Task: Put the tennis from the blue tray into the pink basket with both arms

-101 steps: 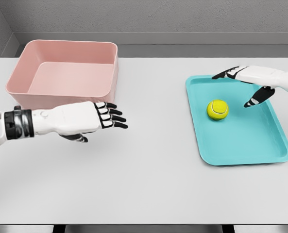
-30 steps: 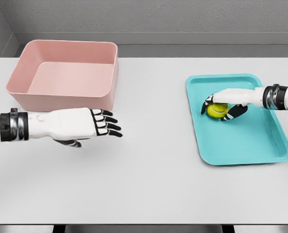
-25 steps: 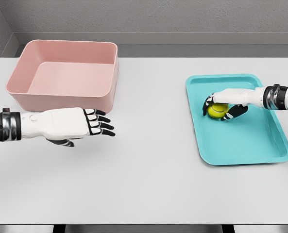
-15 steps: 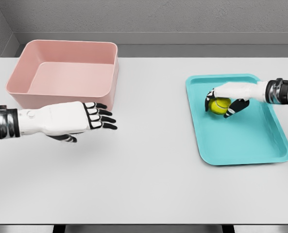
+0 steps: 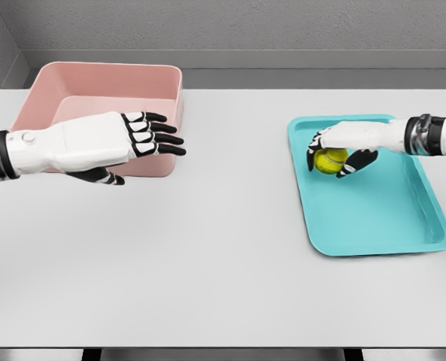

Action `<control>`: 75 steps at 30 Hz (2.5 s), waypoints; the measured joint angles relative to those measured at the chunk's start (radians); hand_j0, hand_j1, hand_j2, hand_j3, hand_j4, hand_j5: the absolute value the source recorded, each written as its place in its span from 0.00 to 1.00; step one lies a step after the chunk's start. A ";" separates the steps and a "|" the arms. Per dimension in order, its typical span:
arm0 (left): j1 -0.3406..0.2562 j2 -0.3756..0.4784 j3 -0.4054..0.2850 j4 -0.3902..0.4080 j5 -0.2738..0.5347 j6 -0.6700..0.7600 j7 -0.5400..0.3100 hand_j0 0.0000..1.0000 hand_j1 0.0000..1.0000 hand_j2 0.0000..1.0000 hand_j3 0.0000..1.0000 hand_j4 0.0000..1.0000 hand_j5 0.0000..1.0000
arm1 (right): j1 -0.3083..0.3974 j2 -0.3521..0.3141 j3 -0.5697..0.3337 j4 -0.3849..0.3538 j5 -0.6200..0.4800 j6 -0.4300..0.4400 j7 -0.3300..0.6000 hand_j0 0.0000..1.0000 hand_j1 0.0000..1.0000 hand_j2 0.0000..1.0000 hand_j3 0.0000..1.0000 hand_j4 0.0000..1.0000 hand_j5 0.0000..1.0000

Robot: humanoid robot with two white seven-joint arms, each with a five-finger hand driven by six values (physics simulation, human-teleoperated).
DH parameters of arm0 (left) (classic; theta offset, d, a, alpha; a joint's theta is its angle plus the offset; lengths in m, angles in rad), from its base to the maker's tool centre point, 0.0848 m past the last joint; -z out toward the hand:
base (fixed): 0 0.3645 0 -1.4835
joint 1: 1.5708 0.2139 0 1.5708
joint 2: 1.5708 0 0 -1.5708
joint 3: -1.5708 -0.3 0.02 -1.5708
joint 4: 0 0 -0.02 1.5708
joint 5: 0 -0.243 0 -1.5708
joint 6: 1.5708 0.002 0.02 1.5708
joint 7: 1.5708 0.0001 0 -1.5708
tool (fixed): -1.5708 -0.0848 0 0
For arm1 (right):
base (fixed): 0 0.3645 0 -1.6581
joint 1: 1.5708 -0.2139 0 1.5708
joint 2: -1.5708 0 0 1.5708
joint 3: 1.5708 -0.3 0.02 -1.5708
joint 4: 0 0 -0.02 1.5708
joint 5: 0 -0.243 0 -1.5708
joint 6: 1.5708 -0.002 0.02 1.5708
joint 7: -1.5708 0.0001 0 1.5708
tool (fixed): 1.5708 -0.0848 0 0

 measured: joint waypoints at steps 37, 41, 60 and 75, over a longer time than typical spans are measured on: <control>0.087 -0.077 -0.024 0.000 -0.078 -0.001 -0.322 1.00 1.00 1.00 1.00 1.00 1.00 | -0.012 0.126 0.009 -0.273 0.000 -0.017 0.002 0.49 0.49 0.49 0.49 0.49 0.49; 0.086 -0.074 -0.023 0.000 -0.078 -0.001 -0.321 1.00 1.00 1.00 1.00 1.00 1.00 | -0.012 0.163 0.024 -0.275 0.000 -0.016 0.001 0.48 0.48 0.48 0.48 0.48 0.48; 0.094 0.005 -0.011 0.001 -0.069 -0.001 -0.317 1.00 1.00 1.00 1.00 1.00 1.00 | -0.012 0.294 0.101 -0.241 -0.003 0.011 -0.001 0.48 0.48 0.48 0.48 0.48 0.48; 0.100 0.060 -0.008 0.001 -0.069 -0.001 -0.317 1.00 1.00 1.00 1.00 1.00 1.00 | -0.012 0.368 0.164 -0.161 0.002 0.020 -0.002 0.48 0.48 0.48 0.48 0.48 0.48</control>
